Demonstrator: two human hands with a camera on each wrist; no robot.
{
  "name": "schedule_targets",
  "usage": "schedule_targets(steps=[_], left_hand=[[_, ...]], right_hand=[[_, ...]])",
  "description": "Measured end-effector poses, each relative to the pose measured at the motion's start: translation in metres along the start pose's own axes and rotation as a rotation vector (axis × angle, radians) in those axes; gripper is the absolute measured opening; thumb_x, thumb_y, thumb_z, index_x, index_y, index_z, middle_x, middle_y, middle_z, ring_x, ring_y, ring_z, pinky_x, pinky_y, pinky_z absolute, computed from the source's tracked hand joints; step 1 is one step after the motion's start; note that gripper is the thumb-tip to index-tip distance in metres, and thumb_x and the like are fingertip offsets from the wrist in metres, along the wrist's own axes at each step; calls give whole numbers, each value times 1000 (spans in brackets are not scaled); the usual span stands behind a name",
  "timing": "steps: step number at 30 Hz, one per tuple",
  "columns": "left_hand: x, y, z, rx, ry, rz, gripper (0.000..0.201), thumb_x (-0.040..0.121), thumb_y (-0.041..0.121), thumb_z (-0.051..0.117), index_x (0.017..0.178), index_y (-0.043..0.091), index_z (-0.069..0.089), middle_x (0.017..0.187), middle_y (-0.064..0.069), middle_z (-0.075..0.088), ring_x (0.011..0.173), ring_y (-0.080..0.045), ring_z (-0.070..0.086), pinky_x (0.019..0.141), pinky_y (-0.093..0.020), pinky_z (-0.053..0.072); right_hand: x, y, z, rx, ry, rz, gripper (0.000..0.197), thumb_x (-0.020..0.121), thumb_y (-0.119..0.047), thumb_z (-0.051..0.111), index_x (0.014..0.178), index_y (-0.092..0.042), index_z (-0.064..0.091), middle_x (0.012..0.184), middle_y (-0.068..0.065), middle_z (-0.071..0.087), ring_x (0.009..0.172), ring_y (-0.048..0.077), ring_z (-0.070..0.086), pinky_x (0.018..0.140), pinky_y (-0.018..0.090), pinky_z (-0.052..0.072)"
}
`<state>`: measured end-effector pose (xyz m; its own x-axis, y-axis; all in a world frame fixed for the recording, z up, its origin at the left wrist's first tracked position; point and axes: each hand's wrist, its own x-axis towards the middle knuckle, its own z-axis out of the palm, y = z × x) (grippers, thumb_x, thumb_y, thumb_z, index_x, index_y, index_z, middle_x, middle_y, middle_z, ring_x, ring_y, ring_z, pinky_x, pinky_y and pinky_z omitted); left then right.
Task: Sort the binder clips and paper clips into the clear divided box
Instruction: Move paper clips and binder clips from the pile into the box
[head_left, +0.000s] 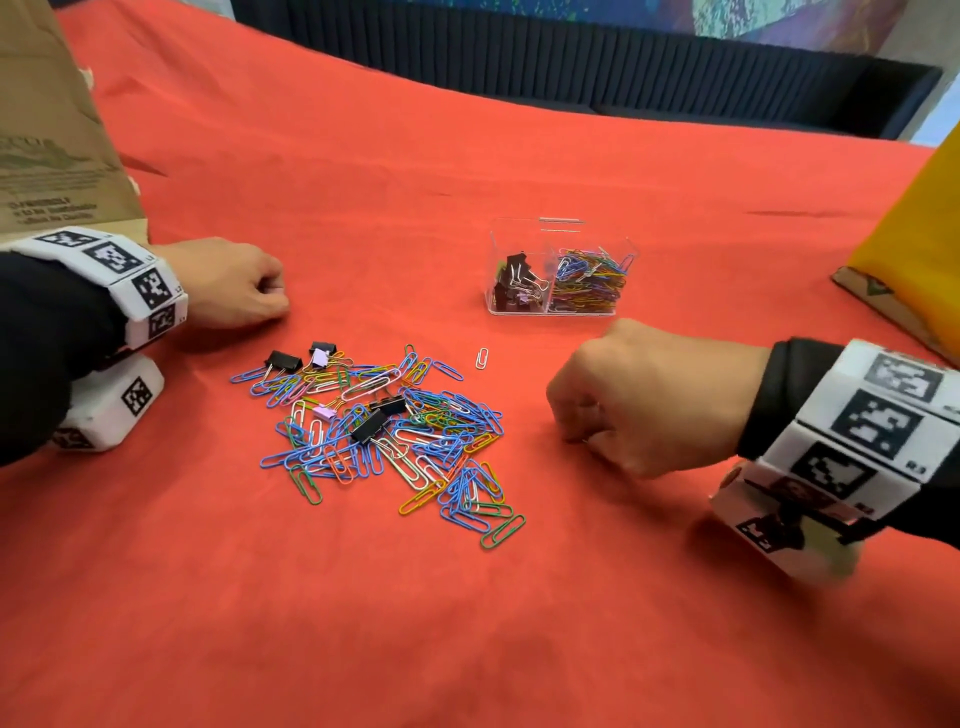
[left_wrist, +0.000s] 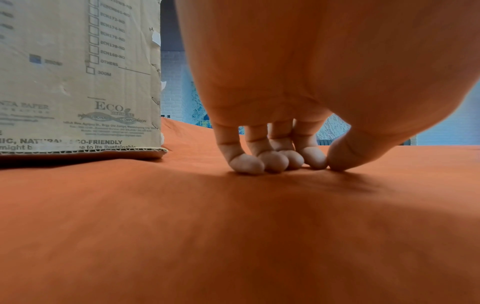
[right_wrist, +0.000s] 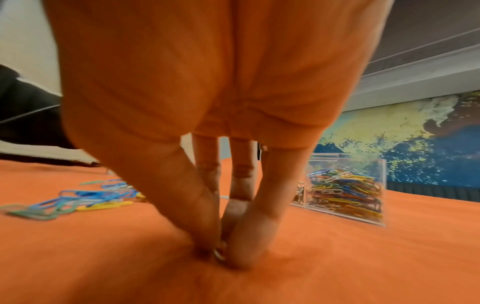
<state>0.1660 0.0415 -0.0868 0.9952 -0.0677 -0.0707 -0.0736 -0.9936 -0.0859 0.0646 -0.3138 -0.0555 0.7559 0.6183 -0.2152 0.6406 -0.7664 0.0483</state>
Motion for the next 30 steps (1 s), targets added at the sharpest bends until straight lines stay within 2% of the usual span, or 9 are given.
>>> schedule_targets(steps=[4, 8, 11, 14, 16, 20, 26, 28, 30], left_hand=[[1, -3, 1, -14, -5, 1, 22, 90, 33, 53, 75, 17, 56, 74, 1, 62, 75, -27, 56, 70, -30, 42], [2, -3, 2, -7, 0, 6, 22, 90, 34, 52, 75, 18, 55, 73, 2, 60, 75, -27, 55, 70, -30, 41], [1, -1, 2, 11, 14, 4, 22, 91, 33, 52, 77, 17, 56, 75, 1, 59, 77, -28, 54, 70, -29, 37], [1, 0, 1, 6, 14, 3, 21, 92, 32, 51, 79, 16, 57, 75, 0, 59, 78, -28, 54, 69, -28, 35], [1, -1, 1, -3, 13, 9, 21, 92, 32, 52, 78, 16, 56, 74, 1, 59, 77, -28, 54, 69, -28, 35], [2, -2, 1, -17, 7, 15, 20, 91, 31, 52, 79, 16, 57, 74, 1, 60, 76, -27, 54, 70, -28, 37], [3, -3, 1, -18, 16, 15, 21, 90, 32, 52, 79, 17, 57, 77, 0, 62, 77, -27, 55, 71, -28, 38], [3, -5, 2, -23, 11, 16, 20, 90, 32, 52, 79, 17, 58, 77, 0, 62, 77, -27, 55, 70, -28, 38], [4, -5, 2, -26, 6, 21, 20, 91, 32, 52, 79, 17, 58, 76, 1, 62, 76, -26, 55, 70, -28, 37]], right_hand=[[4, -3, 3, 3, -62, 41, 21, 67, -13, 61, 85, -25, 62, 72, -7, 60, 69, 16, 59, 60, 33, 56], [13, 7, -10, 34, -136, 44, 19, 67, -12, 63, 79, -26, 66, 75, -9, 67, 65, 5, 59, 63, 26, 53], [29, 35, -37, 87, 20, 101, 22, 68, -7, 65, 74, -28, 69, 74, -9, 71, 62, 1, 62, 65, 24, 54], [42, 62, -58, 110, 135, 182, 22, 68, -7, 68, 71, -29, 69, 68, -7, 72, 66, 10, 69, 70, 34, 58], [50, 72, -62, 57, 166, 213, 23, 69, -9, 67, 70, -31, 70, 68, -9, 72, 71, 12, 70, 72, 36, 58], [67, 88, -61, 21, 393, 286, 28, 72, -5, 60, 78, -27, 75, 71, -7, 71, 76, 21, 68, 78, 34, 56], [69, 102, -56, 47, 552, 297, 17, 75, -10, 65, 80, -24, 74, 67, -11, 65, 79, 23, 68, 82, 33, 55], [58, 92, -53, 58, 463, 230, 13, 73, -14, 71, 77, -26, 74, 64, -13, 66, 74, 15, 68, 77, 29, 55], [43, 71, -45, 113, 193, 110, 15, 71, -17, 78, 76, -30, 73, 66, -17, 69, 69, 2, 67, 69, 22, 54]])
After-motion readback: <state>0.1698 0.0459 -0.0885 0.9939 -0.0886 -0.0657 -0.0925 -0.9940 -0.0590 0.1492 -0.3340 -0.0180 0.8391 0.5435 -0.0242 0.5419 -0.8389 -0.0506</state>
